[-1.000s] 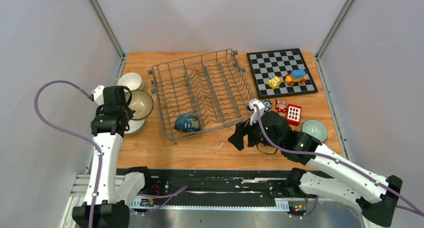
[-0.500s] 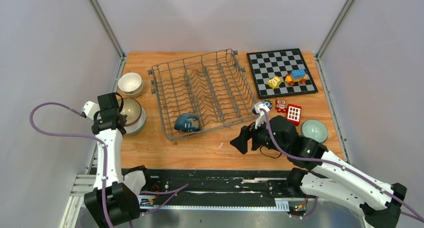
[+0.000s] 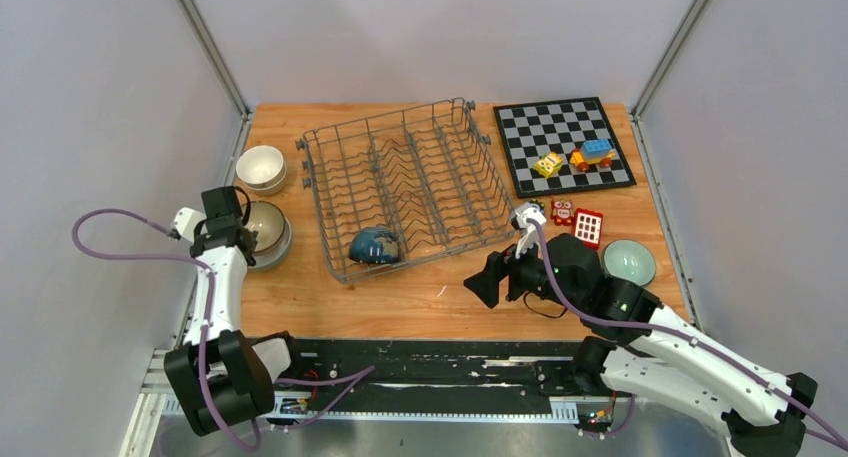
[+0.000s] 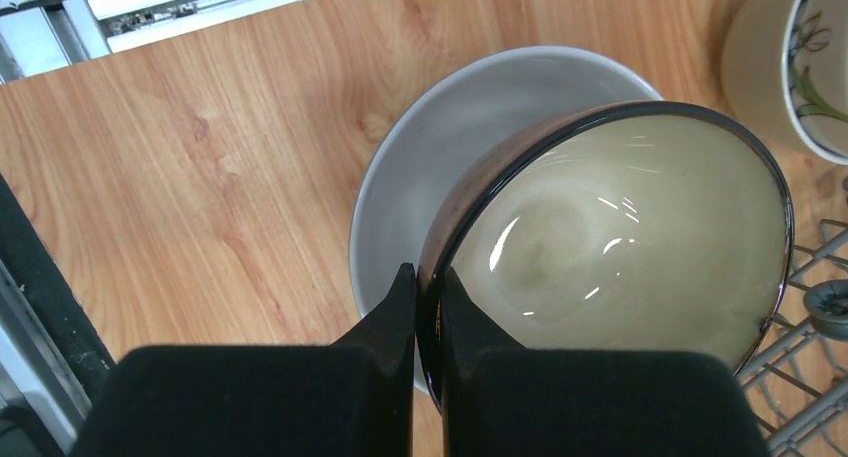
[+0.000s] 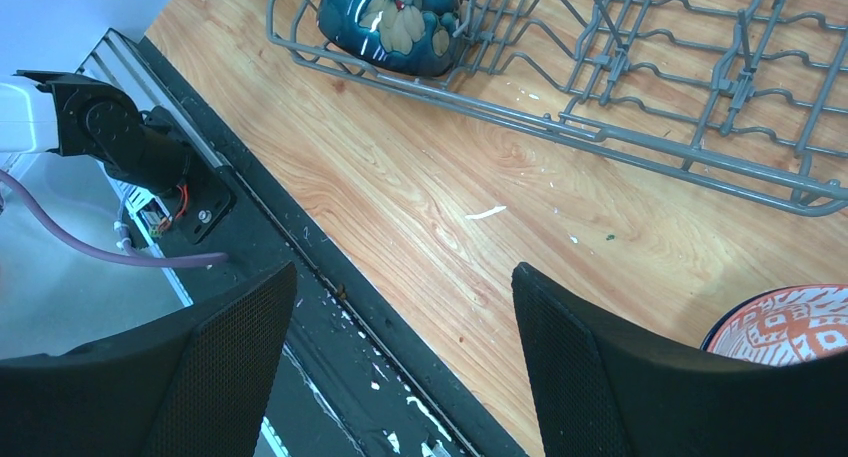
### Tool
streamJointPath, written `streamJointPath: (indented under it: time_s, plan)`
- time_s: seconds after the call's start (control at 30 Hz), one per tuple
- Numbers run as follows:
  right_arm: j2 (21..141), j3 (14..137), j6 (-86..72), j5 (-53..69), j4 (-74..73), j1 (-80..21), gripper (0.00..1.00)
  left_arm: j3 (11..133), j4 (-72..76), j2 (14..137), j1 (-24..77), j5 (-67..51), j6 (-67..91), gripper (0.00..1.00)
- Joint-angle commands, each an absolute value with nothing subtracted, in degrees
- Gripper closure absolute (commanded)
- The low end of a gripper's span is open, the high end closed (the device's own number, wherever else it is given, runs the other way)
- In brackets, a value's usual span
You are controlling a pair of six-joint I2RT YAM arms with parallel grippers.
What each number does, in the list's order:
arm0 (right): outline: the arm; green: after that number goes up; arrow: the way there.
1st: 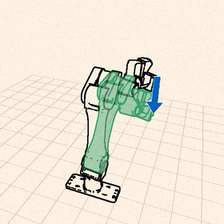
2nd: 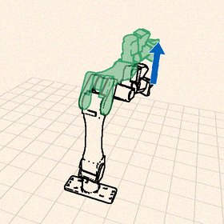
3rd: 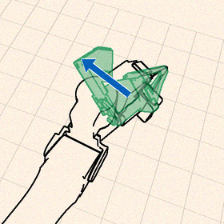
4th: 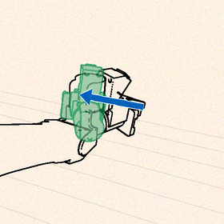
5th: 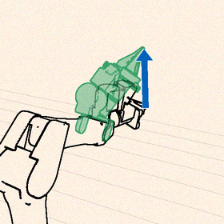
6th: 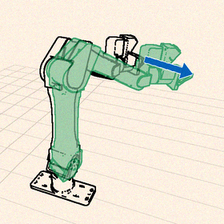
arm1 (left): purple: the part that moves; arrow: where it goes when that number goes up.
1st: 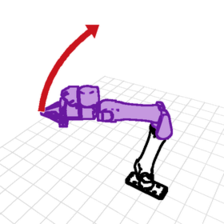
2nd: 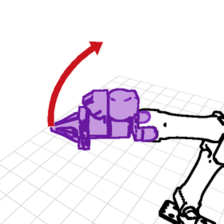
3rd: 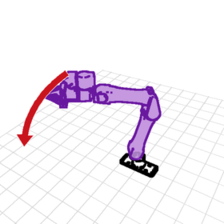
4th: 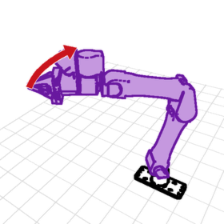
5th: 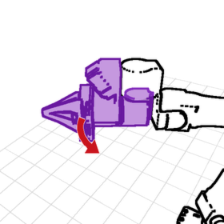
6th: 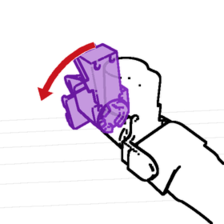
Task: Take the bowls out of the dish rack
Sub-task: Place the bowl with the bowl.
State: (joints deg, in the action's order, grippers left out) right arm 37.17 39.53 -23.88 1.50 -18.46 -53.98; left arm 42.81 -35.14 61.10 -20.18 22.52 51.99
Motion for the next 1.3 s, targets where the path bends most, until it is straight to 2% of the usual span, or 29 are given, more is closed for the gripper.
streamJointPath:
  time_s: [0.0, 0.7, 0.83, 0.97, 1.27]
  plan:
    - [36.52, 40.03, -22.8, 0.67, -19.52, -54.16, 0.18, 43.05, -28.02, 61.82, -20.74, 21.98, 54.63, 1.0]
    - [36.3, 40.17, -22.84, 0.05, -20.57, -54.14, 0.18, 40.47, -25.13, 67.81, -21.27, 19.82, 53.61, 0.99]
    - [36.52, 40.17, -22.76, 0.01, -20.57, -54.14, 0.18, 40.73, -25.31, 69.56, -21.27, 18.69, 52.62, 0.91]
    - [36.65, 40.5, -22.61, 0.08, -20.7, -54.15, 0.18, 40.68, -25.07, 69.66, -21.22, 18.28, 51.92, 0.75]
    - [36.82, 40.65, -22.66, 0.0, -20.99, -54.14, 0.18, 40.82, -26.59, 68.4, -21.27, 18.62, 50.53, 0.54]
